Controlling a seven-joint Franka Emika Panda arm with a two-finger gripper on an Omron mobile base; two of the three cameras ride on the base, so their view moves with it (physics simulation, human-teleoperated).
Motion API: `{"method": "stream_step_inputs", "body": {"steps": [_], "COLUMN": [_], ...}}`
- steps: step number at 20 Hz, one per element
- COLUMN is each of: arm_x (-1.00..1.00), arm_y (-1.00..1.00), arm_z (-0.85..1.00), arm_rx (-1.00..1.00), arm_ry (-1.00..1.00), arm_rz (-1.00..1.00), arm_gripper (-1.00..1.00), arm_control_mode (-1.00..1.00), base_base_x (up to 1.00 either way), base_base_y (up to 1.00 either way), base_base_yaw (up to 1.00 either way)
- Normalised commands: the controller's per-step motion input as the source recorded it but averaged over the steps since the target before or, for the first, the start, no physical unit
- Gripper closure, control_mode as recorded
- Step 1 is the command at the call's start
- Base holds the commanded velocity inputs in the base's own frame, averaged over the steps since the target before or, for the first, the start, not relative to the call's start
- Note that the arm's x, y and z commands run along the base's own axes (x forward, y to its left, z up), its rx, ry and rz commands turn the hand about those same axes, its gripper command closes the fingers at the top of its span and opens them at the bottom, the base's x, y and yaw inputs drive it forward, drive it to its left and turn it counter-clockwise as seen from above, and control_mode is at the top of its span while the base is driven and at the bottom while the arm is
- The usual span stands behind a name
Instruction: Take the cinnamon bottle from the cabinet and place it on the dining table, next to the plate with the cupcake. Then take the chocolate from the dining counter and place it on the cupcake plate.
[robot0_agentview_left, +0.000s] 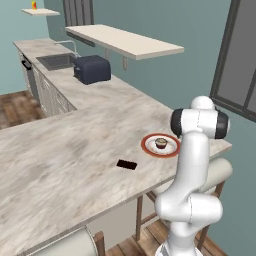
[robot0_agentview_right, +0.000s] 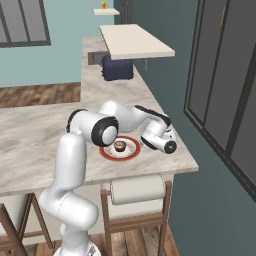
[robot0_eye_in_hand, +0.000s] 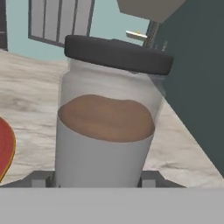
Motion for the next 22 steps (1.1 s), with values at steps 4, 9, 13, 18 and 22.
{"method": "stream_step_inputs", "body": {"steps": [4, 9, 13, 18, 22], "arm_x": [0.02, 0.0, -0.01, -0.03, -0.04], "arm_y": [-0.08, -0.03, 0.0, -0.01, 0.0], "arm_z": [-0.34, -0.32, -0.35, -0.33, -0.3], "arm_rx": [-0.01, -0.01, -0.03, -0.04, -0.03], "arm_ry": [-0.01, -0.04, -0.09, -0.09, -0.05], "arm_rz": [-0.07, -0.05, -0.04, -0.05, -0.04], "arm_gripper": [-1.0, -1.0, -1.0, -1.0, -1.0], "arm_control_mode": [-1.0, -1.0, -1.0, -1.0, -1.0], "base_base_x": [0.0, 0.0, 0.0, 0.0, 0.0], "base_base_y": [0.0, 0.0, 0.0, 0.0, 0.0], "base_base_yaw": [0.0, 0.0, 0.0, 0.0, 0.0]}}
